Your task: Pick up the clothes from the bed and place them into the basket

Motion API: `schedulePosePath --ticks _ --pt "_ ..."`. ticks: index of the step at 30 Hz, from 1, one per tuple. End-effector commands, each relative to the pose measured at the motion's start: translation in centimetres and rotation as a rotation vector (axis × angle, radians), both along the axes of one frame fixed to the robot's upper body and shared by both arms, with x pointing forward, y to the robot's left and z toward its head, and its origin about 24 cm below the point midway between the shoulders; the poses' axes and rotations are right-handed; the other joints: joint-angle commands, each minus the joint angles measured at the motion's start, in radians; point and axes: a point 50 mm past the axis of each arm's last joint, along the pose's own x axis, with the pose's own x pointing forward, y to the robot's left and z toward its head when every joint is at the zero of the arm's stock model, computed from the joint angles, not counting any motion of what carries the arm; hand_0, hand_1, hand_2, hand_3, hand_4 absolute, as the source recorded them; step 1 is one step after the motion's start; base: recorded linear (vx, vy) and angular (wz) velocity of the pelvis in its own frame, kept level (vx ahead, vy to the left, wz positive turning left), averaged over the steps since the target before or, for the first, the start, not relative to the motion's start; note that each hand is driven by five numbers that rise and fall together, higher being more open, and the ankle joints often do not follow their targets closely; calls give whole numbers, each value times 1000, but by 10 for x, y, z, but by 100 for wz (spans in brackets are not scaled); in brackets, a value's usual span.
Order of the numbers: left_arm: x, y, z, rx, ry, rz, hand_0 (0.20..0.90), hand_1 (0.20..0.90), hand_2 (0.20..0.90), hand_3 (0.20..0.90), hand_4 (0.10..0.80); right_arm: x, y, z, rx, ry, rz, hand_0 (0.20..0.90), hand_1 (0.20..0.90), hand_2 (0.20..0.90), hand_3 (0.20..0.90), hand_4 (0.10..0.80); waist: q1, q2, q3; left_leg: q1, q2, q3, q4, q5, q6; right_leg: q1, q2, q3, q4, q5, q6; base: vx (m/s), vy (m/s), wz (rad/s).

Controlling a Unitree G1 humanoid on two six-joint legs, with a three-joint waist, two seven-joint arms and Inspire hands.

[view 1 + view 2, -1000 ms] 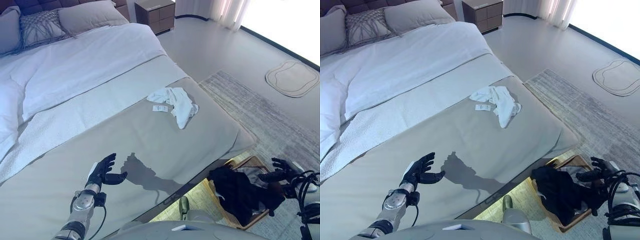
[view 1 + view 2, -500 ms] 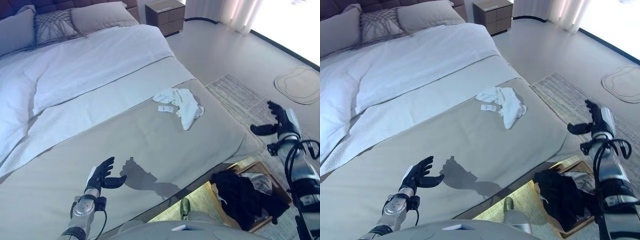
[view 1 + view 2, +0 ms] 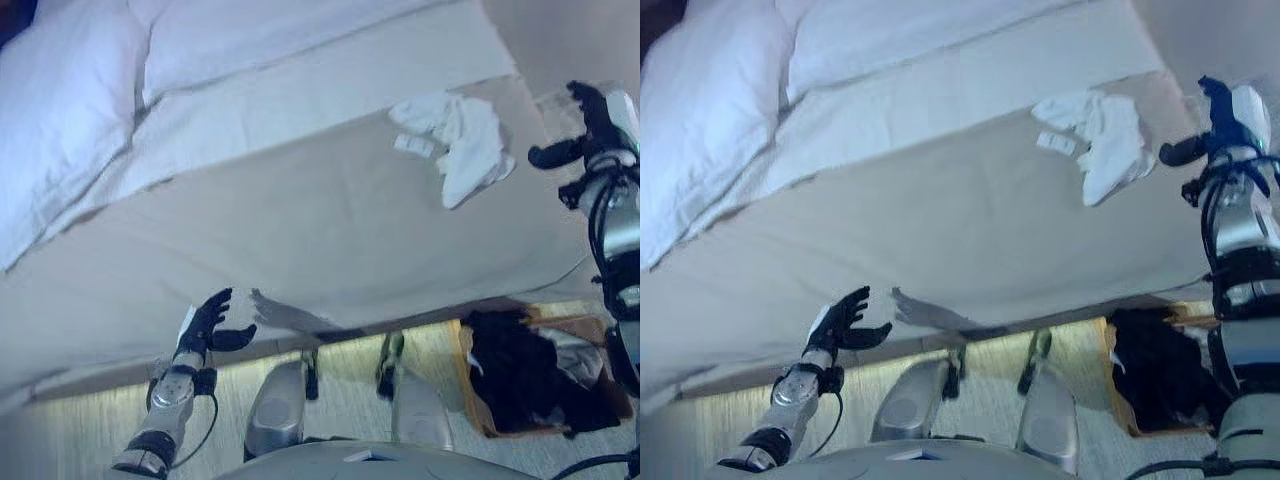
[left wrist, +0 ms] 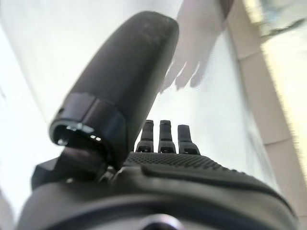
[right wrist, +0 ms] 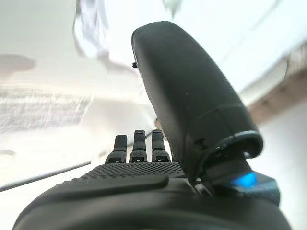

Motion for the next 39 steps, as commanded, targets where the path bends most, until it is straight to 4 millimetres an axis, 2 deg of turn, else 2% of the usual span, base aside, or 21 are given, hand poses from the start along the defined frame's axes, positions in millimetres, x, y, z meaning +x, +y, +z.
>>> schedulePosePath --ticks 1,5,8,9,10,15,22,23,24,25,26,27,33,39 --pt "-7 12 13 28 -96 17 900 900 900 900 800 0 10 51 -96 -166 -16 900 900 900 900 800 22 7 -22 -85 -2 -58 153 -91 -17 9 -24 -32 151 -102 -16 -58 32 7" --pt "-6 12 17 24 -132 17 900 900 900 900 800 -2 5 64 -82 -199 -79 900 900 900 900 800 32 30 27 -185 -21 -39 245 -113 2 -96 -58 -28 273 -130 -21 -82 11 11" --pt "-4 11 23 21 -172 28 900 900 900 900 800 -1 4 67 -103 -190 -109 900 900 900 900 800 38 42 39 -246 -25 -49 304 -129 11 -156 -62 -16 340 -152 -30 -20 -7 18" --pt "-4 12 25 12 -188 41 900 900 900 900 800 0 4 68 -106 -185 -118 900 900 900 900 800 40 43 39 -264 -23 -49 353 -174 11 -176 -65 -2 383 -192 -24 30 -14 16" --pt "-4 13 28 3 -209 50 900 900 900 900 800 -1 2 69 -106 -179 -132 900 900 900 900 800 43 47 39 -301 -22 -49 392 -187 16 -208 -69 -1 414 -201 -29 37 -24 7" --pt "-2 14 39 -11 -268 48 900 900 900 900 800 -4 -7 70 -105 -165 -198 900 900 900 900 800 52 61 39 -402 -24 -57 490 -217 33 -305 -70 16 498 -224 -41 -20 -25 -5" --pt "-3 21 51 -52 -331 78 900 900 900 900 800 -19 -35 91 -183 -123 -359 900 900 900 900 800 72 92 39 -553 -22 -53 594 -229 51 -454 -68 21 599 -245 -56 -47 -56 -7" --pt "-4 24 51 -55 -329 87 900 900 900 900 800 -21 -37 94 -195 -116 -370 695 695 695 661 561 75 93 39 -565 -21 -54 596 -226 52 -466 -66 19 606 -246 -57 -23 -47 -29" --pt "-5 26 51 -55 -329 95 900 900 900 900 800 -23 -39 98 -203 -111 -377 627 627 627 582 482 77 93 39 -573 -20 -54 598 -224 53 -474 -64 17 610 -247 -58 -38 -75 -5" --pt "-7 29 51 -56 -329 107 900 900 900 900 800 -25 -41 102 -216 -109 -390 507 507 507 442 342 81 92 39 -591 -17 -55 605 -221 54 -489 -62 14 617 -248 -59 -34 -67 28" --pt "-8 30 51 -56 -331 113 900 900 900 900 800 -26 -42 103 -218 -109 -395 335 335 335 241 141 82 91 39 -598 -15 -56 609 -221 55 -495 -62 14 621 -248 -60 -32 -71 30" --pt "-9 32 52 -54 -331 120 900 900 900 900 800 -28 -45 104 -222 -106 -402 300 300 300 200 100 84 89 39 -604 -13 -56 611 -220 55 -499 -63 10 623 -249 -60 -14 -62 -2" --pt "-15 43 59 -26 -347 117 900 900 900 900 800 -43 -59 117 -180 -167 -438 300 300 300 200 100 94 83 39 -616 -5 -59 610 -208 49 -505 -65 -4 629 -244 -56 0 -49 14" --pt "-15 44 63 -17 -351 100 900 900 900 900 800 -45 -55 128 -26 -301 -336 300 300 300 200 100 99 77 39 -592 0 -58 594 -200 37 -471 -68 -14 614 -241 -51 32 -19 -5"
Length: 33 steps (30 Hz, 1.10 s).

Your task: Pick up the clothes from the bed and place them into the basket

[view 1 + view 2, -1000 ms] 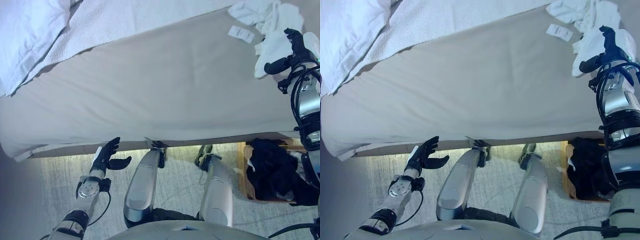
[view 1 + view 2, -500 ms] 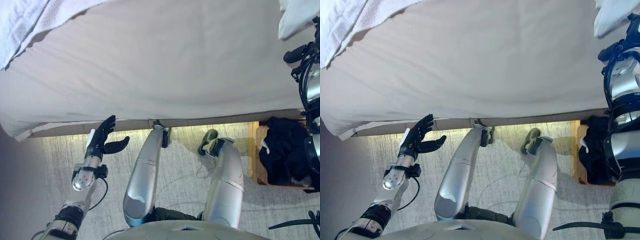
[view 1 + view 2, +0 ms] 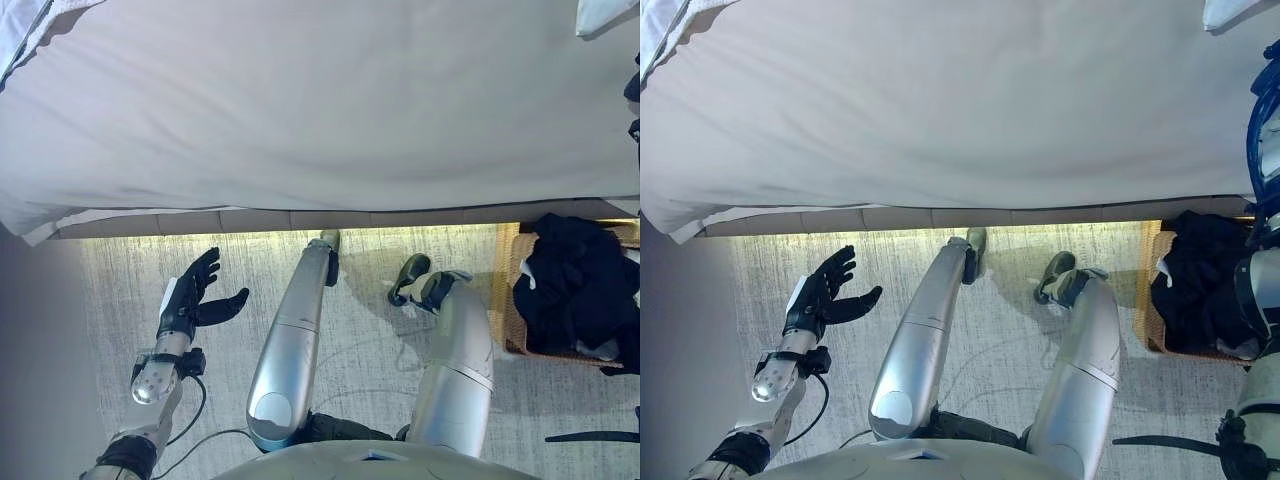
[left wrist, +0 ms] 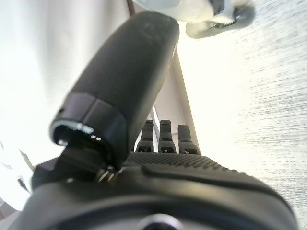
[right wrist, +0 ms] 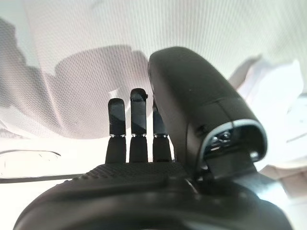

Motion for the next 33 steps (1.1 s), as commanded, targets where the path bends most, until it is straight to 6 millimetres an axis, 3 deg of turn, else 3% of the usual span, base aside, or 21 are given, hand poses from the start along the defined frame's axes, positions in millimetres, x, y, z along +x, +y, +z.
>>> schedulePosePath --ticks 1,2,3,4,13,19,21,26,28,33 --pt "-7 32 27 62 -108 64 900 900 900 900 800 -30 -12 59 -49 -256 5 300 300 300 200 100 0 36 -38 65 -10 74 -41 -17 15 94 -31 -44 -40 39 -4 0 0 0" --pt "-7 32 27 65 -108 62 900 900 900 900 800 -28 -9 60 -45 -264 19 300 300 300 200 100 0 34 -38 68 -9 73 -44 -15 13 97 -29 -43 -42 40 -4 0 0 0" --pt "-7 33 27 68 -108 61 900 900 900 900 800 -27 -8 61 -46 -269 29 436 436 436 359 259 -1 31 -38 75 -8 74 -51 -13 11 102 -27 -43 -46 41 -3 0 0 0" --pt "-8 33 26 71 -108 60 900 900 900 900 800 -27 -6 61 -47 -274 37 900 900 900 900 800 -2 30 -38 83 -7 75 -58 -11 10 109 -25 -44 -51 42 -3 0 0 0" --pt "0 28 30 77 -138 34 900 900 900 900 800 -19 -9 28 -24 -221 56 900 900 900 900 800 -21 4 -38 237 7 93 -144 9 -8 269 -21 -50 -137 53 10 29 25 1" --pt "3 29 19 82 -72 80 900 900 900 900 800 -15 -10 4 103 -268 94 900 900 900 900 800 -40 -18 -45 443 12 101 -336 65 -33 454 -8 -52 -296 87 35 33 23 -11" --pt "3 30 14 77 -44 116 900 900 900 900 800 -15 -10 -9 162 -309 108 900 900 900 900 800 -51 -28 -78 501 20 104 -419 120 -37 519 4 -70 -388 127 27 -32 31 -20" --pt "6 32 9 48 10 164 900 900 900 900 800 -13 -7 -41 252 -279 157 900 900 900 900 800 -79 -52 -150 633 39 112 -525 152 -58 667 33 -84 -549 154 30 55 -5 -16" --pt "7 33 4 46 57 192 900 900 900 900 800 -13 -5 -62 303 -225 177 900 900 900 900 800 -95 -74 -200 709 53 125 -583 159 -68 758 53 -87 -650 175 38 106 -52 -13" --pt "8 33 -1 41 106 230 900 900 900 900 800 -12 -2 -94 343 -97 189 900 900 900 900 800 -113 -99 -277 821 80 139 -707 191 -88 877 80 -88 -790 208 56 100 -64 -17"
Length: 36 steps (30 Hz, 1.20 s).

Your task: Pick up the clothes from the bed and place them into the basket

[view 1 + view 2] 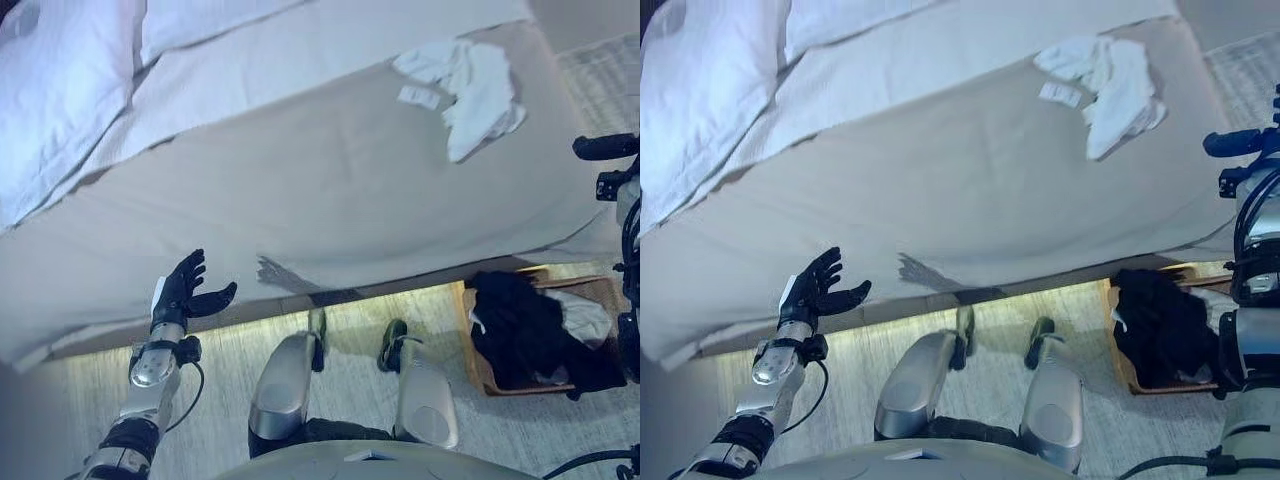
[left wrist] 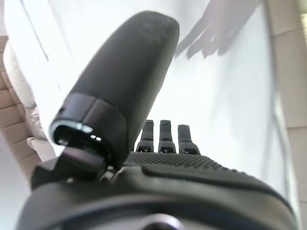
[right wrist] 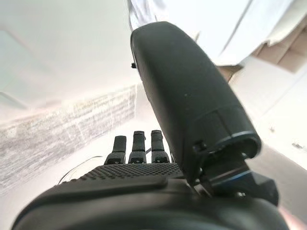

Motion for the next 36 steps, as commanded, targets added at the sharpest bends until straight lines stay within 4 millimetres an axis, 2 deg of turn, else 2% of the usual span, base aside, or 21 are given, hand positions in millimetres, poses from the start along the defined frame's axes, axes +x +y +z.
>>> schedulePosePath --ticks 1,4,8,10,12,14,15,16,17,18,19,21,23,26,27,28,30,31,33,34,36 --pt "-13 18 0 66 18 67 900 900 900 900 800 0 9 -7 -70 17 65 900 900 900 900 800 3 -80 -233 -20 81 17 -3 10 -63 131 7 -67 -160 11 16 68 -57 -16" --pt "-13 17 -3 63 29 82 900 900 900 900 800 -1 11 -19 -92 69 72 900 900 900 900 800 -5 -87 -262 5 94 16 -32 38 -74 162 29 -61 -194 17 14 63 -73 -6" --pt "-11 14 -5 58 37 79 900 900 900 900 800 0 17 -22 -99 86 107 900 900 900 900 800 -21 -104 -292 14 122 1 -27 87 -93 187 64 -38 -245 32 2 30 -99 -11" --pt "-11 12 -7 47 36 79 900 900 900 900 800 2 20 -16 -100 79 138 900 900 900 900 800 -32 -124 -295 -5 139 -2 55 117 -98 195 75 -21 -274 42 -15 -8 -67 -13" --pt "-11 10 -8 35 34 80 900 900 900 900 800 3 22 -15 -106 71 153 900 900 900 900 800 -35 -140 -287 -37 135 5 186 111 -95 205 69 -21 -286 50 -27 -2 -85 -14" --pt "-12 8 -11 21 34 86 900 900 900 900 800 5 27 -16 -111 60 177 900 900 900 900 800 -25 -151 -283 -74 66 -20 267 44 -62 206 61 -6 -284 60 -22 54 -43 -12" --pt "-12 7 -11 18 33 86 900 900 900 900 800 7 30 -18 -115 55 186 900 900 900 900 800 -16 -148 -284 -87 14 -39 253 22 -46 207 67 7 -279 62 -16 122 -34 -20" --pt "-11 5 -9 17 23 78 900 900 900 900 800 9 36 -18 -123 41 191 900 900 900 900 800 6 -135 -276 -153 -39 -23 240 34 -42 234 95 23 -278 44 -14 144 -43 -32" --pt "-10 5 -7 18 15 75 900 900 900 900 800 9 38 -19 -132 37 189 900 900 900 900 800 16 -124 -274 -175 -36 9 195 40 -38 248 117 27 -270 24 -19 187 -32 -38" --pt "-10 6 -6 23 10 77 900 900 900 900 800 11 44 -21 -124 25 201 900 900 900 900 800 21 -122 -276 -170 -33 31 148 18 -21 253 128 34 -258 8 -18 166 19 -47" --pt "-10 7 -5 27 8 77 900 900 900 900 800 12 46 -24 -110 19 212 900 900 900 900 800 23 -128 -278 -155 -50 23 144 -19 0 249 121 37 -248 5 -15 163 44 -43" --pt "-8 7 -2 35 -11 74 900 900 900 900 800 10 50 -29 -122 21 223 900 900 900 900 800 31 -122 -288 -131 -89 -26 113 -43 11 248 121 39 -241 9 -1 150 35 -29" --pt "-3 8 5 49 -37 61 900 900 900 900 800 10 49 -26 -135 14 228 900 900 900 900 800 27 -123 -294 -90 -66 6 91 -65 20 235 110 12 -222 7 -1 147 42 -22" --pt "-1 9 8 51 -54 66 900 900 900 900 800 10 49 -25 -126 -3 242 900 900 900 900 800 38 -117 -302 -60 -83 -37 58 -67 28 230 122 9 -182 -14 2 133 49 8" --pt "-1 10 9 58 -50 59 900 900 900 900 800 10 49 -25 -128 -8 239 900 900 900 900 800 41 -116 -304 -50 -86 -33 44 -69 36 218 128 -2 -140 -14 4 157 80 -3" --pt "0 12 11 72 -45 51 900 900 900 900 800 11 51 -25 -134 -13 235 900 900 900 900 800 45 -112 -305 -32 -88 -28 19 -65 53 189 124 -20 -41 14 20 91 89 -3" --pt "-1 16 14 89 -49 48 900 900 900 900 800 12 55 -24 -137 -39 237 900 900 900 900 800 45 -88 -296 10 -74 -33 -18 -61 78 90 80 -30 191 96 74 59 82 -5" --pt "-2 18 15 94 -51 52 900 900 900 900 800 13 57 -22 -152 -55 230 900 900 900 900 800 43 -77 -290 27 -64 -34 -28 -64 80 48 52 -27 250 116 88 78 21 -5" --pt "-3 21 16 93 -55 58 900 900 900 900 800 15 59 -20 -167 -64 219 900 900 900 900 800 47 -73 -284 34 -59 -35 -28 -67 73 33 17 -26 225 120 91 80 -66 -1" --pt "-3 23 17 90 -60 67 900 900 900 900 800 18 62 -20 -177 -62 208 900 900 900 900 800 48 -73 -279 38 -57 -39 -23 -74 62 35 -19 -17 146 140 90 80 -206 0" --pt "4 26 24 86 -90 76 900 900 900 900 800 22 68 -17 -186 -74 203 900 900 900 900 800 39 -83 -261 38 -52 -59 -8 -96 49 16 -73 40 -21 192 105 88 -384 -1"
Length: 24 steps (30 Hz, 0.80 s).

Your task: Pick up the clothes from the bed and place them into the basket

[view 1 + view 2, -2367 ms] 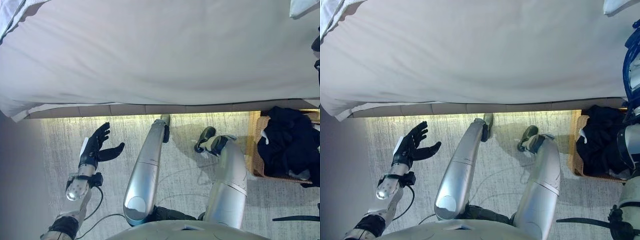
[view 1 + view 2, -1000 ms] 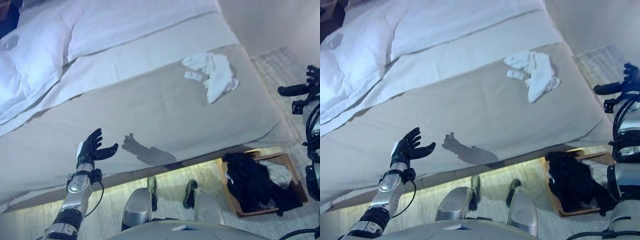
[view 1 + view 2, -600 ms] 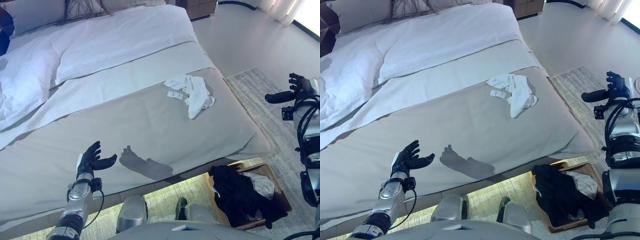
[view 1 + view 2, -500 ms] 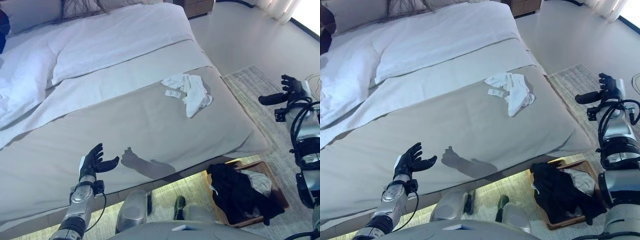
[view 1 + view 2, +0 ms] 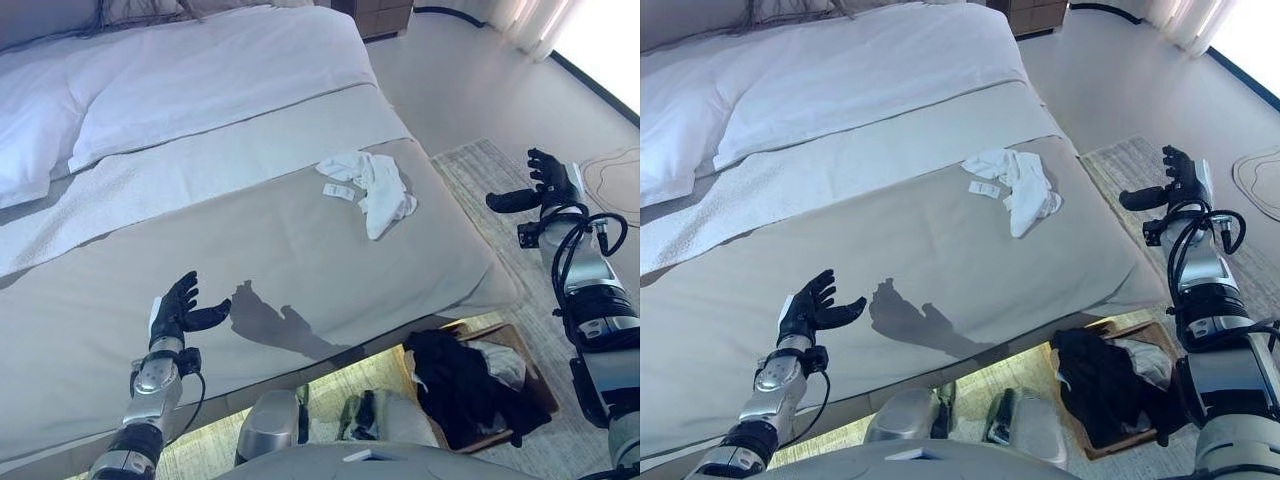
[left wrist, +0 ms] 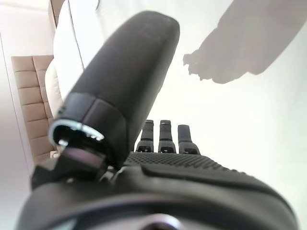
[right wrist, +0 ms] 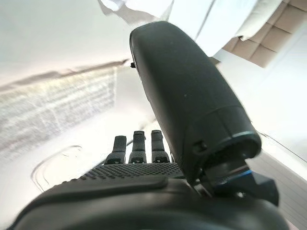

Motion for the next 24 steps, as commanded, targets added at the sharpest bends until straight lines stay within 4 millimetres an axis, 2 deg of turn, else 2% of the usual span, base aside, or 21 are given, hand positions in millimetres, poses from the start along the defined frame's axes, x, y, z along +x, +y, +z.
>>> schedulePosePath --ticks 1,2,5,7,10,13,18,22,24 --pt "23 21 47 100 -205 -13 900 900 900 900 800 12 7 60 -154 -227 3 900 900 900 900 800 0 -30 -51 -7 -11 -65 66 -106 -74 25 -88 124 -301 187 72 133 -484 13" --pt "26 20 49 110 -206 -15 900 900 900 900 800 10 4 58 -141 -226 -6 900 900 900 900 800 -10 -39 -53 -12 -1 -84 80 -120 -79 35 -81 156 -351 177 85 153 -412 40" --pt "20 19 41 83 -174 17 900 900 900 900 800 8 3 54 -134 -197 18 900 900 900 900 800 -2 -53 -70 -15 23 -90 80 -101 -98 101 -53 117 -407 129 79 114 -234 73" --pt "17 14 38 102 -158 -13 900 900 900 900 800 7 -2 60 -147 -176 36 900 900 900 900 800 10 -63 -80 -21 40 -88 64 -71 -118 140 -29 90 -425 98 71 108 -144 52" --pt "13 13 35 93 -151 -15 900 900 900 900 800 6 -7 63 -174 -152 31 900 900 900 900 800 22 -63 -88 -21 37 -103 47 -57 -127 157 -19 71 -429 82 61 74 -70 6" --pt "4 16 29 87 -139 -13 900 900 900 900 800 9 -6 60 -183 -101 36 900 900 900 900 800 38 -56 -95 -5 43 -109 10 -32 -140 187 -11 37 -437 65 50 78 -38 20" --pt "-6 20 24 94 -121 2 900 900 900 900 800 16 0 56 -149 -45 87 900 900 900 900 800 59 -46 -106 16 49 -130 -42 -8 -149 213 -2 17 -450 52 43 75 -14 10" --pt "-5 18 28 109 -139 -37 900 900 900 900 800 21 1 54 -160 25 104 900 900 900 900 800 83 -40 -105 5 46 -152 -41 1 -153 219 -1 -3 -439 36 34 81 -8 14" --pt "-3 15 30 117 -148 -77 900 900 900 900 800 22 -2 61 -199 46 81 900 900 900 900 800 99 -36 -96 -14 41 -165 -23 2 -155 210 -2 -11 -423 27 27 62 3 23"
